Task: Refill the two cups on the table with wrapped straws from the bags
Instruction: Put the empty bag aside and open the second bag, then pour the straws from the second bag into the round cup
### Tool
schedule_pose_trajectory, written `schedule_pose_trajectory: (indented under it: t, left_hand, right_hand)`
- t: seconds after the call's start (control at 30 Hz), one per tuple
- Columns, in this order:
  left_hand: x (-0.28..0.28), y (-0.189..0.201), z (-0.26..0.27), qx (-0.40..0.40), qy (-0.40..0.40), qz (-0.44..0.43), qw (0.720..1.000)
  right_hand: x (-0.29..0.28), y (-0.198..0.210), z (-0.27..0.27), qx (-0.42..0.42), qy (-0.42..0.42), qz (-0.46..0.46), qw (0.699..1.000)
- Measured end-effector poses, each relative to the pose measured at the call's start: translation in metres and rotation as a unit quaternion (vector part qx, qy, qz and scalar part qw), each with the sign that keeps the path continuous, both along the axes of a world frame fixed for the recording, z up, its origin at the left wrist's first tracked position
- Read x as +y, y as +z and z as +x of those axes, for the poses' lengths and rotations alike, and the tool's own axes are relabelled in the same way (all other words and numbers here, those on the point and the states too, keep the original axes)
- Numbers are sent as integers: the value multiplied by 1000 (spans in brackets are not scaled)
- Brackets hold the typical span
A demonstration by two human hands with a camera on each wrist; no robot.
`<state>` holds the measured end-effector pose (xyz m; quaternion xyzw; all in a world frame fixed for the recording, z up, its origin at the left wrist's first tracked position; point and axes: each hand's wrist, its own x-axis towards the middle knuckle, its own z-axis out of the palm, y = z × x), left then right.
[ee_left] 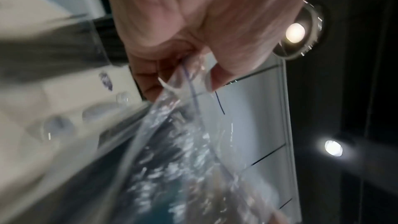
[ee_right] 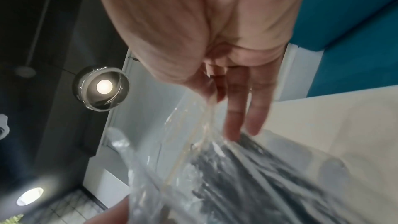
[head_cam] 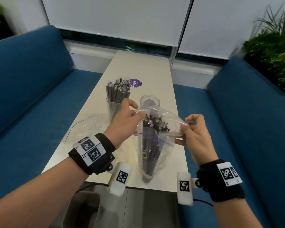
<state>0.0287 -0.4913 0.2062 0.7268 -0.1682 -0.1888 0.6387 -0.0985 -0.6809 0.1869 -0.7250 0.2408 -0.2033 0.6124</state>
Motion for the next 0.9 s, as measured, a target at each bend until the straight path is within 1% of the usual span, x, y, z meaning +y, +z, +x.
schedule_pose_trajectory:
  t: [0.07,0.17,0.2,0.23,0.3,0.33,0.4,0.47,0.53,0.6,0.67,0.73,0.8,0.83,0.9]
  left_hand:
    - [1,-4,6,-26,8,21,999]
    - [2,-9,7,-45,-16,78,996]
    - [0,-11,7,-35,-22,85,996]
    - [-1,-12,6,-24,-24,81,996]
    - [-6,-12,4,15,-20,37,999]
    - [-8,-11,3,36,-19,16,999]
    - [-14,-10,5,73,-13,-10,997]
    - [-19,-9,5,77,-5,-34,996]
    - [-23,-9,5,66,5,-45,997]
    - [-25,-12,4,56,17,-44,997]
    - [-25,-19,4,67,15,-56,996]
    - [-24,-25,5,84,4,-55,995]
    - [-23,-30,4,82,-2,-44,996]
    - [-22,-33,4,77,-9,-42,996]
    - [-21,-36,2,52,-35,-43,997]
  right_hand:
    - [-3,-1,-3,2,3,-40,999]
    - [-7,-3,-9,20,61,-111,992]
    - [-7,-4,-10,26,82,-130,988]
    - [-6,-4,-10,32,97,-152,983]
    - [-4,-2,-7,33,104,-187,976]
    - [-3,-1,-5,25,103,-184,977]
    - [-2,1,-1,3,94,-131,987]
    - [0,0,3,-23,58,-111,992]
    - [1,-7,8,-27,26,-165,986]
    - [2,-15,9,4,31,-238,971]
    - [2,-18,6,52,64,-280,957]
    - [2,-17,2,105,114,-274,949]
    - [2,-14,-1,148,170,-260,939]
    - [2,-12,-3,155,194,-252,935]
    - [3,-9,-6,140,231,-202,941]
